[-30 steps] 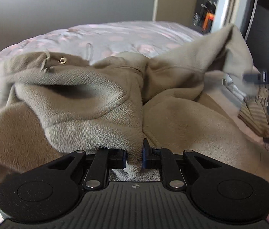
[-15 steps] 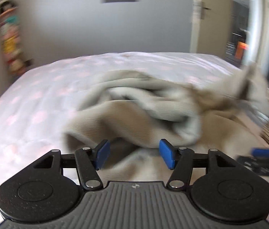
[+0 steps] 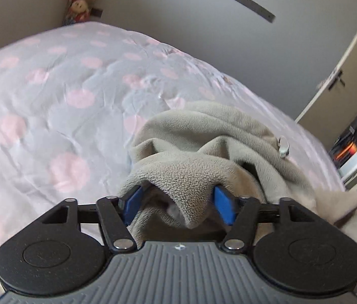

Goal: Fold clothes

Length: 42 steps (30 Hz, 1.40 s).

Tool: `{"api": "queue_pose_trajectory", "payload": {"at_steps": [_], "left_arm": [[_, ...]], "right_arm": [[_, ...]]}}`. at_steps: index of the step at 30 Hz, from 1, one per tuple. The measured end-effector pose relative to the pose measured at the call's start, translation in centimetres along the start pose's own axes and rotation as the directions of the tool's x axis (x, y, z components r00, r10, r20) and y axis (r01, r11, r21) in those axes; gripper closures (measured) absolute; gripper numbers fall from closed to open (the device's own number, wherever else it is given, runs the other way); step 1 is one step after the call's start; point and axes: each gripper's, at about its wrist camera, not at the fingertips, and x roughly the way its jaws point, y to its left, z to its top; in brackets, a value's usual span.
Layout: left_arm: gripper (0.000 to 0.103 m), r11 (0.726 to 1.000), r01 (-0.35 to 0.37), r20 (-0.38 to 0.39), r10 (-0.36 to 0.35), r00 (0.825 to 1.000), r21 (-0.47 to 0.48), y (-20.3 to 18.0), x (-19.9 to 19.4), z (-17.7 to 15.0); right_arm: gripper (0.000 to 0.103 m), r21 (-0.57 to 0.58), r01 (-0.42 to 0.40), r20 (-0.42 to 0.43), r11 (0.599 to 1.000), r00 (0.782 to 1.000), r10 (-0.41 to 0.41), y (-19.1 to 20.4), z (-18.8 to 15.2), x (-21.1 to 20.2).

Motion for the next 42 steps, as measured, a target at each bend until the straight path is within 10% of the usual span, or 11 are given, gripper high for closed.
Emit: {"api": "queue_pose_trajectory", "payload": {"at_steps": [1, 4, 10, 15, 19, 22, 26, 31, 35, 42], "left_arm": [[0.079, 1.000, 0.016, 0.003, -0.016, 1.000, -0.015, 0.1, 0.2, 0.4], [0.093, 0.998, -0.006, 0.033, 0.004, 0.999, 0.066, -1.9, 0.3, 1.9], [0.097, 0.981, 0.006, 0.205, -0.047, 0.978, 0.196, -6.5, -4.2, 5.7], [0.097, 0.961, -0.071, 0.392, -0.040, 0.919, 0.266, -8.5, -9.6, 8.7], [0.097, 0.896, -0.265, 0.529, 0.041, 0.848, 0.356, -9.8, -12.6, 10.6], [0.098, 0.802, -0.436, 0.532, 0.180, 0.828, 0.407, -9.7, -11.0, 11.5], [0.098, 0.802, -0.421, 0.378, 0.265, 0.887, 0.425, -6.8, -7.3, 10.5], [0.094, 0.824, -0.436, 0.265, 0.357, 0.896, 0.362, -2.9, -3.8, 7.3], [0.075, 0.897, -0.345, 0.250, 0.280, 0.927, 0.276, -0.8, -5.4, 4.6], [0.058, 0.919, -0.149, 0.108, 0.118, 0.987, 0.364, 0.0, -7.3, -0.1]], "right_arm": [[0.022, 0.007, -0.002, -0.001, 1.000, 1.000, 0.002, -0.1, 0.0, 0.2], [0.022, 0.029, 0.000, -0.006, 1.000, 1.000, 0.000, -0.5, 0.0, 0.8], [0.023, 0.053, -0.005, 0.030, 0.999, 1.000, 0.004, -0.8, 0.0, 0.6], [0.023, 0.112, -0.049, 0.145, 0.993, 0.989, 0.032, -2.0, -0.3, -1.5], [0.023, 0.152, -0.048, 0.116, 0.987, 0.993, 0.030, -2.6, -0.4, -1.1], [0.023, 0.139, -0.027, 0.069, 0.990, 0.997, 0.017, -2.3, -0.5, -0.3], [0.023, 0.162, -0.021, 0.032, 0.987, 0.999, 0.016, -2.8, -0.6, 0.3], [0.023, 0.203, -0.012, -0.006, 0.979, 1.000, 0.014, -3.6, -0.7, 0.9], [0.023, 0.235, 0.000, -0.034, 0.972, 0.999, 0.008, -4.3, -0.6, 1.1], [0.023, 0.284, 0.047, -0.070, 0.958, 0.997, -0.028, -6.2, 0.7, -0.1]]}}
